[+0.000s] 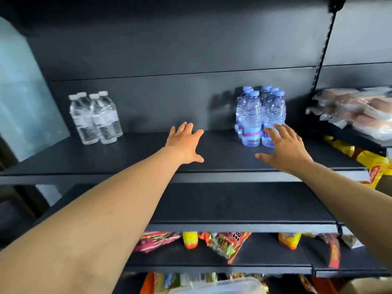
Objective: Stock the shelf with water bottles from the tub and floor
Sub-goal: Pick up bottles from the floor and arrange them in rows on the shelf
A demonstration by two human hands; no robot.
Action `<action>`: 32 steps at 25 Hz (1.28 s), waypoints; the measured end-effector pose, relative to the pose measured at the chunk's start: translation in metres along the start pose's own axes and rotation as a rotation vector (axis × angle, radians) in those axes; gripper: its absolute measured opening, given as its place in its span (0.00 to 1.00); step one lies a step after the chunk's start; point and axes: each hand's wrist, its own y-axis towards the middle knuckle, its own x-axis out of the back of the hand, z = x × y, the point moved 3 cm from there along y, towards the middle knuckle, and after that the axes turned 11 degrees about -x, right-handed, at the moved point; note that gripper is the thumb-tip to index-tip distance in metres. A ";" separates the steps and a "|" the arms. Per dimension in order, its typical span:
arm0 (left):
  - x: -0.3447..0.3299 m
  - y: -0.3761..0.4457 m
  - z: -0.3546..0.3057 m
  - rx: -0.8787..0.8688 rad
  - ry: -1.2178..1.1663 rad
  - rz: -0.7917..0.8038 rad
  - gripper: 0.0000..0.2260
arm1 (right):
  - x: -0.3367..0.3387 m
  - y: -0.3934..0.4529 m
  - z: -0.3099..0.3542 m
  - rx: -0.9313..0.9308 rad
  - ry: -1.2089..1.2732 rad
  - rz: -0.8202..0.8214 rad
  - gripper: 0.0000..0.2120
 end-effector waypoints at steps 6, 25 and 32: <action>-0.033 -0.217 0.027 0.033 -0.023 0.014 0.39 | 0.006 -0.191 0.110 0.204 -0.020 0.082 0.42; -0.597 -0.669 -0.096 0.738 -0.829 0.414 0.45 | -0.422 -0.677 0.120 0.133 0.327 0.738 0.35; -0.786 -0.722 -0.139 0.952 -0.963 0.467 0.40 | -0.601 -0.788 0.079 -0.020 0.323 1.009 0.37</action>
